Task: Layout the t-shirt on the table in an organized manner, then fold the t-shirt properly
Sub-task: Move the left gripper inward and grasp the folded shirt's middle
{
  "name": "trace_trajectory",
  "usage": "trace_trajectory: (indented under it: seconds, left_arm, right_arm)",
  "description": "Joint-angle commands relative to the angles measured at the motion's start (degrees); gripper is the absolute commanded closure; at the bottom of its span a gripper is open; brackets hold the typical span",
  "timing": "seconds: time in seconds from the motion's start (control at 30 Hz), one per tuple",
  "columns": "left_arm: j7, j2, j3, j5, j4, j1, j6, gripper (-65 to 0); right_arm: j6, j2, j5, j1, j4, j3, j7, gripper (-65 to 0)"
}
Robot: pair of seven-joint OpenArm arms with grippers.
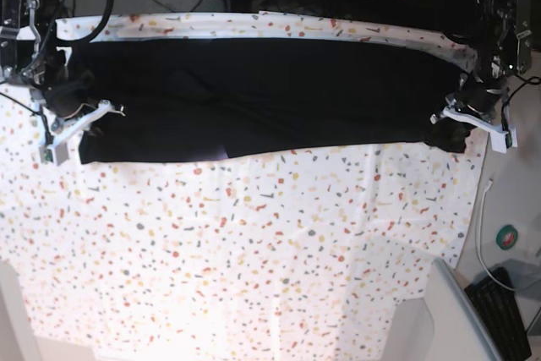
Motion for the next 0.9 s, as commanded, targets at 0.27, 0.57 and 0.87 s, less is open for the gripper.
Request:
trace_trajectory:
  seconds: [0.27, 0.57, 0.87]
  left_arm:
    - [-1.1, 3.7, 17.8, -0.9, 14.3, 2.5, 10.3, 0.0]
    - [-1.1, 10.8, 33.9, -0.8, 10.1, -6.8, 15.1, 0.0]
    - [-1.2, 16.2, 43.1, 8.9, 6.5, -11.2, 18.9, 0.0]
  right_arm:
    - [0.3, 0.7, 0.4, 0.7, 0.9, 0.3, 1.1, 0.0]
    - [0.3, 0.7, 0.4, 0.6, 0.8, 0.5, 1.0, 0.0]
    - [0.3, 0.8, 0.4, 0.6, 0.8, 0.5, 1.0, 0.0]
